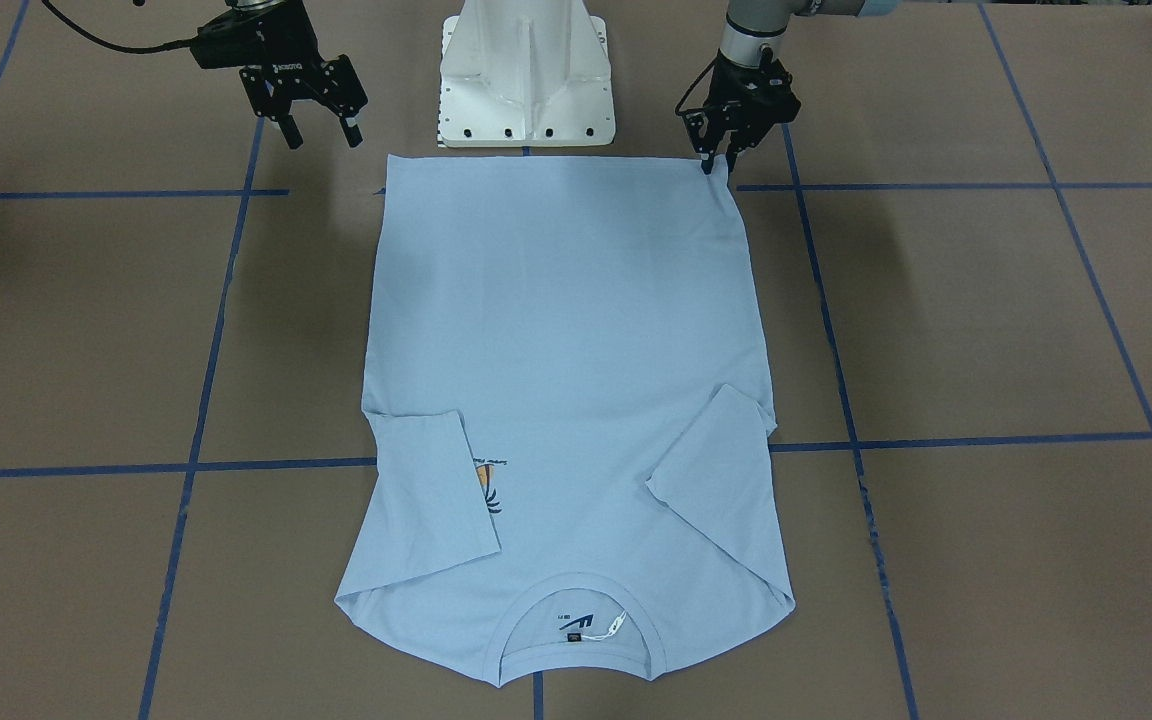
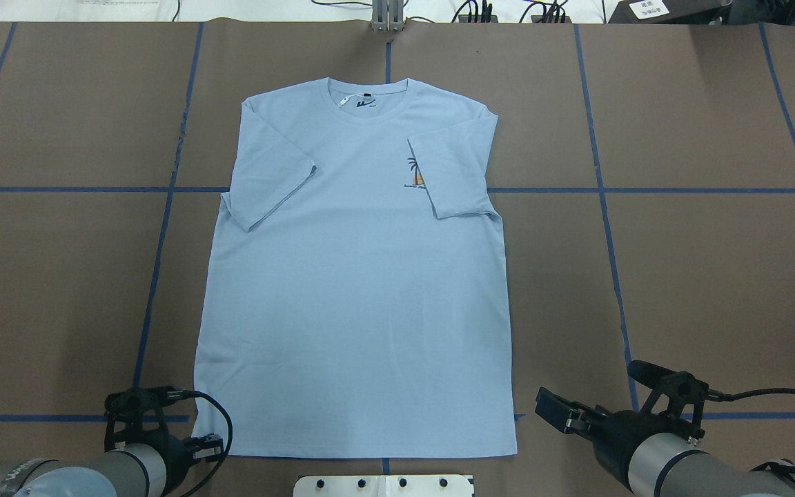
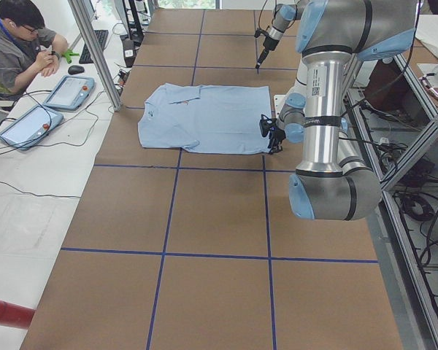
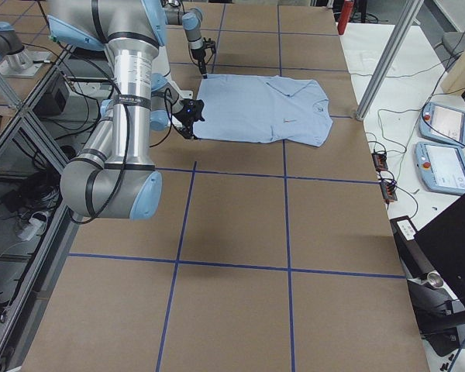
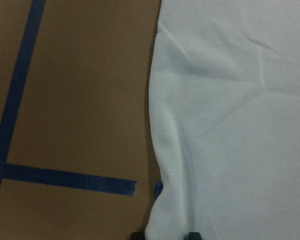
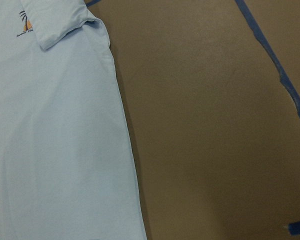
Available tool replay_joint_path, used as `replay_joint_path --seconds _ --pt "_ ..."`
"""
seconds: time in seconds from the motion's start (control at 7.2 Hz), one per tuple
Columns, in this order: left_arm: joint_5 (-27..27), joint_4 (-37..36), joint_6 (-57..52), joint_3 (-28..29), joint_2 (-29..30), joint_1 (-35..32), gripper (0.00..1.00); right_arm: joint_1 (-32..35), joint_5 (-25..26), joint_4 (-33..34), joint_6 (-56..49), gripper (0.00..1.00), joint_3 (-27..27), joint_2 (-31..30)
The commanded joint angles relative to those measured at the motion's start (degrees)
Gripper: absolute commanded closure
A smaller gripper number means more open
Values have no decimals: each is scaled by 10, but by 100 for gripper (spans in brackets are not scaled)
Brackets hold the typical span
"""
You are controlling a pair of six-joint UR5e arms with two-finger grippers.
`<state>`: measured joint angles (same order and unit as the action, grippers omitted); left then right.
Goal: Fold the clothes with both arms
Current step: 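Grasp the two hem corners with the left and right grippers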
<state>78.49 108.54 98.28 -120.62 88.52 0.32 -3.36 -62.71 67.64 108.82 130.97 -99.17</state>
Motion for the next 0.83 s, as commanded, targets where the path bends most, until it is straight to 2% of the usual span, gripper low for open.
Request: replay_joint_path --seconds 0.0,0.28,0.42,0.69 --pt "0 0 0 -15 2 -1 100 -2 12 8 54 19 -32 52" --pt "-1 0 -1 -26 2 -8 100 -15 15 49 74 21 -39 77" --pt "0 0 -1 -32 2 -8 100 -26 25 65 116 29 -57 90" --pt "0 0 0 -33 16 -11 100 -48 40 182 182 30 -64 154"
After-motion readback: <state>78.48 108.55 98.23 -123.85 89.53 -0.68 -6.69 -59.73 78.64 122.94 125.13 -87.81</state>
